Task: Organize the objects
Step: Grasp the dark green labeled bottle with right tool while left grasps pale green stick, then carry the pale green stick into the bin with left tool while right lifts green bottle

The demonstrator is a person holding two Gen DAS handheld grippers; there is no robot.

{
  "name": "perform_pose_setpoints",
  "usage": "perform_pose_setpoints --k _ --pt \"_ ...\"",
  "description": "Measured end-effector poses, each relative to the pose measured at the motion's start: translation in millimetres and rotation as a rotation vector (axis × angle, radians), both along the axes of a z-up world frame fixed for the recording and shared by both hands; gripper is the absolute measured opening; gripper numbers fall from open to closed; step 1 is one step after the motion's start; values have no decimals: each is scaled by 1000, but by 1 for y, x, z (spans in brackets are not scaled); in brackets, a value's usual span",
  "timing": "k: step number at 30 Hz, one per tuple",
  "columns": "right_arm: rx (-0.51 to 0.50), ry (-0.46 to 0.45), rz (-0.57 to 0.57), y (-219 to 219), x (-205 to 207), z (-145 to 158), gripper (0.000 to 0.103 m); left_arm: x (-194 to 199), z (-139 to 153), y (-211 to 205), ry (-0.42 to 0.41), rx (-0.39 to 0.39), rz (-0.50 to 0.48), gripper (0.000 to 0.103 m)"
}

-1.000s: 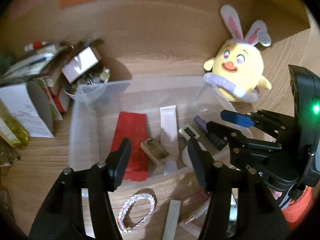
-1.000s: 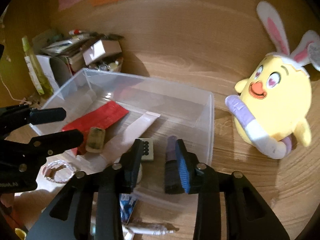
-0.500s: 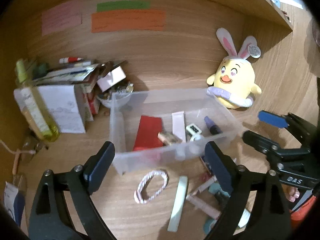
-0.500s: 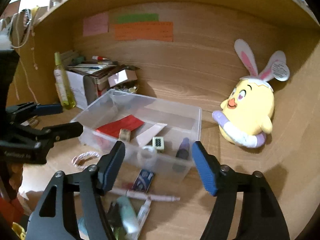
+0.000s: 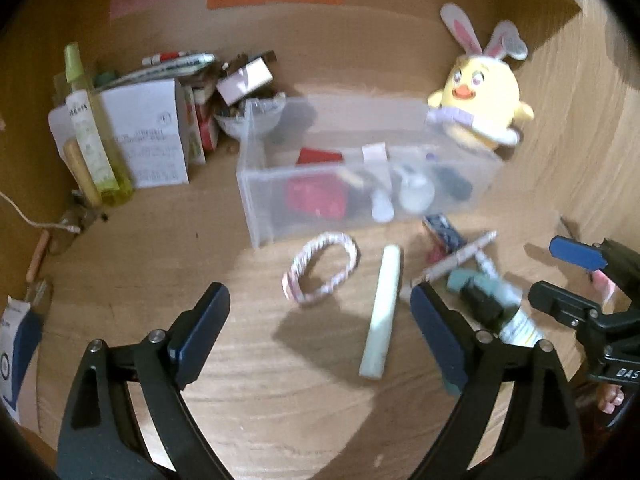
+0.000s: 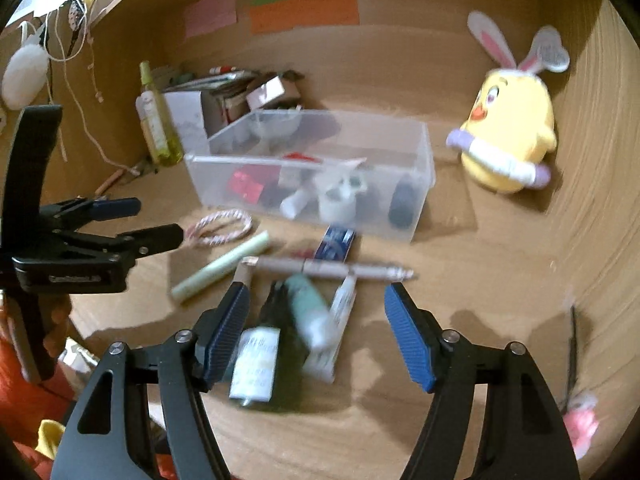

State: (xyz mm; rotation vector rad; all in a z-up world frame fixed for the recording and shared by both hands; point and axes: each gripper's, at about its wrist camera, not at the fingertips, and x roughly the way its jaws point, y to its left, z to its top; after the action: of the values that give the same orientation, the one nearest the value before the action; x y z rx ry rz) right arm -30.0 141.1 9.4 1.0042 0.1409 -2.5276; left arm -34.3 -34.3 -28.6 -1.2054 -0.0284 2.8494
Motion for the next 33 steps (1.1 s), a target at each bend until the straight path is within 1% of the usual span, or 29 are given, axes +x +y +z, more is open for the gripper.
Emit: perform_pose_setpoints --k 1,3,4,5,6,7,9,10,11,12,19,20,21,22,23,26,29,33 --pt "-2 -7 3 0 3 -3 67 2 -4 2 -7 -1 -8 87" --pt "-7 -23 6 0 7 -9 67 2 -13 7 -36 -5 -28 70" --pt "-9 -33 11 0 9 -12 67 1 -17 9 -54 4 -45 67" --pt "-12 -44 18 0 10 -14 66 0 -21 12 -72 17 -60 61" --pt "-15 -55 29 -1 12 -18 63 -1 -24 14 -82 23 -68 56" --pt "-13 -61 36 -3 14 -20 60 -3 -26 16 -91 24 -79 53" --pt "0 -68 53 -6 17 -24 48 -5 -31 22 -107 18 -97 44" --pt "2 -76 60 -7 18 -26 45 -7 -33 24 -115 14 -105 43" --pt "0 -82 67 -8 19 -27 41 -9 -36 27 -123 9 -112 40" --pt "-1 -92 78 -9 20 -30 38 -10 -37 29 -128 7 -116 38" --pt "11 -72 79 -13 22 -31 38 -27 -39 39 -138 -14 -140 37" --pt "10 -71 78 -13 22 -31 38 -28 -39 40 -138 -11 -147 33" --pt "9 -71 77 -13 21 -31 38 -30 -39 41 -135 -19 -146 25" --pt "8 -71 76 -12 21 -31 38 -30 -39 43 -133 -28 -150 22" --pt "7 -70 73 -12 21 -31 38 -30 -39 44 -129 -35 -154 15" --pt "-2 -70 73 -9 19 -31 38 -26 -39 42 -124 -30 -156 15" --pt "-10 -73 73 -9 18 -31 38 -20 -37 39 -116 -9 -152 15" --pt "-36 -69 73 -4 19 -27 38 -6 -34 34 -95 11 -125 15"
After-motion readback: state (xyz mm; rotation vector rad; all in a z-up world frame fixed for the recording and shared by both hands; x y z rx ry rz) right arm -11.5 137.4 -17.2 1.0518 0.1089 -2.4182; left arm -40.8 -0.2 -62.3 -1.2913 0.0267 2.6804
